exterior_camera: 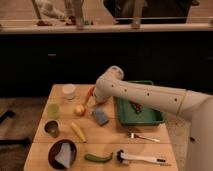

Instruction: Place eraser in table surface

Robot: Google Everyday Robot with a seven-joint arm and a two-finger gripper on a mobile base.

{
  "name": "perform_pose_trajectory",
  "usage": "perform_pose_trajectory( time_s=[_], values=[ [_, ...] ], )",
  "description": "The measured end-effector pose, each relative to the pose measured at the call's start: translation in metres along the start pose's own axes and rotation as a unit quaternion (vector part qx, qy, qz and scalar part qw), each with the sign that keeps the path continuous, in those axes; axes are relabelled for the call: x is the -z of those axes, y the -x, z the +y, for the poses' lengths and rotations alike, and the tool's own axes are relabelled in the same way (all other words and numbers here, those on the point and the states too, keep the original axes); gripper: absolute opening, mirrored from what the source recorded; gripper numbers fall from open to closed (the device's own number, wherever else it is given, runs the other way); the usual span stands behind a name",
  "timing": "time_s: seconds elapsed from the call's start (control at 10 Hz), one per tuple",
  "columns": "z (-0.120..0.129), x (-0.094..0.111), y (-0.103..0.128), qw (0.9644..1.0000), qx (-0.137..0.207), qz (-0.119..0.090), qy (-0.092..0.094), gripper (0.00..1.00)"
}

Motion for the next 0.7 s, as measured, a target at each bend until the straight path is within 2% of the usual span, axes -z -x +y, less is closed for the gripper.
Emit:
perform_pose_trajectory(
  time_s=[0.2, 0.7],
  values=[
    [-0.004, -0.014, 0.019, 0.9999, -0.013, 0.002, -0.005, 0.80],
    [-0.016, -0.023, 0.054, 0.9994, -0.028, 0.003, -0.018, 0.80]
  ],
)
